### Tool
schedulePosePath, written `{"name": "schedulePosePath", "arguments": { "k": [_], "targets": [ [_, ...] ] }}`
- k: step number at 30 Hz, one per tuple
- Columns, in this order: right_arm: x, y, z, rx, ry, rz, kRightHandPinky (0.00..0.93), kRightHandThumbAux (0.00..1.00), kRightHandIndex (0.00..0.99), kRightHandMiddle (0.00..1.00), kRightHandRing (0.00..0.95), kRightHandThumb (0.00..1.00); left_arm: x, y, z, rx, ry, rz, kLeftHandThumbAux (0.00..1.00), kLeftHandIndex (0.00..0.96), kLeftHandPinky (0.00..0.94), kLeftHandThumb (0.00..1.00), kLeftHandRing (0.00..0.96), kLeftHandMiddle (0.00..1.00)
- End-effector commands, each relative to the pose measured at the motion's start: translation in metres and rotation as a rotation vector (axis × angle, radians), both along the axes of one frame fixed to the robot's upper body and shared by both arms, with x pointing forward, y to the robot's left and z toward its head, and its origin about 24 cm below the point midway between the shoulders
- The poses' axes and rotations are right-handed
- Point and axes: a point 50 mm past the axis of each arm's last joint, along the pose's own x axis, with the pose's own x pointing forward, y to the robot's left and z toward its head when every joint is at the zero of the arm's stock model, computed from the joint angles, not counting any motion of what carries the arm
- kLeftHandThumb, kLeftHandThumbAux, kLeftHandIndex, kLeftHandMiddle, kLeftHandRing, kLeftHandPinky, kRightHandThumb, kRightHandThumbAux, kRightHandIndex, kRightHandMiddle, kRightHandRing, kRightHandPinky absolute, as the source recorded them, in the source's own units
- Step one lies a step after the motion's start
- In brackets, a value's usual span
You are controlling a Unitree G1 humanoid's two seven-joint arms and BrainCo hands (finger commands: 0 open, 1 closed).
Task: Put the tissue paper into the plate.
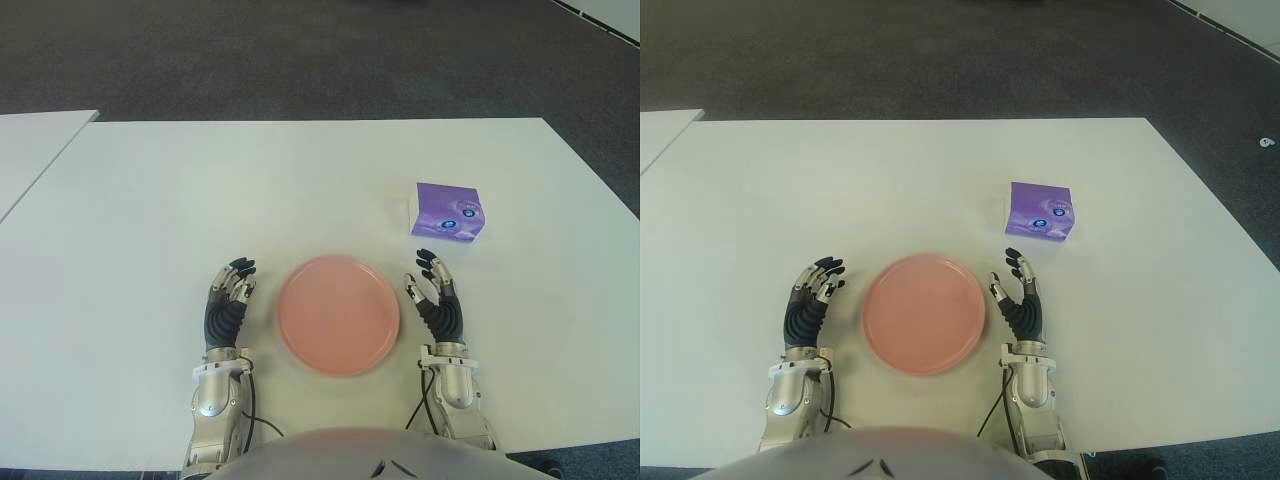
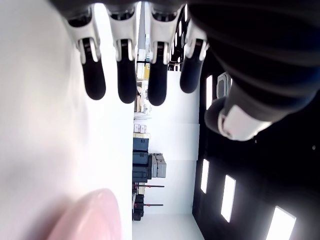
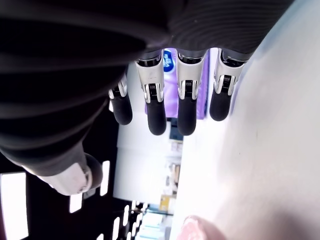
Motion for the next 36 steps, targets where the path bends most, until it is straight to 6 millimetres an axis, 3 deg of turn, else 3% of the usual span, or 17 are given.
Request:
{"name": "schedulePosePath", "arguments": {
  "k": [1, 9, 20, 36],
  "targets": [
    [0.003, -0.002, 0.004, -0.262, -0.087, 0.016, 0.142, 0.540, 0.138, 0.171, 0.152, 0.348, -0.001, -0.005, -0.004, -0.005, 0.028, -0.007, 0.572, 0.254, 0.318, 0.236, 0.287, 0.286],
    [0.013, -0.005, 0.009, -0.537, -0.159, -0.018, 0.132, 0.532, 0.122, 0.143, 0.127, 0.356, 0.000, -0.007, -0.005, -0.007, 0.026, -0.017, 0.585, 0.257, 0.324, 0.233, 0.291, 0.289],
    [0.037, -0.013, 0.020, -0.816, -0.090, -0.034, 0.106, 0.524, 0.099, 0.121, 0.087, 0.424, 0.001, -0.010, -0.004, -0.011, 0.029, -0.009, 0.589, 0.258, 0.339, 0.261, 0.306, 0.295],
    [0.071, -0.027, 0.024, -0.893, -0.033, -0.058, 0.097, 0.516, 0.085, 0.093, 0.062, 0.459, -0.001, -0.012, -0.006, -0.033, 0.017, -0.027, 0.573, 0.258, 0.307, 0.235, 0.284, 0.285]
  ]
}}
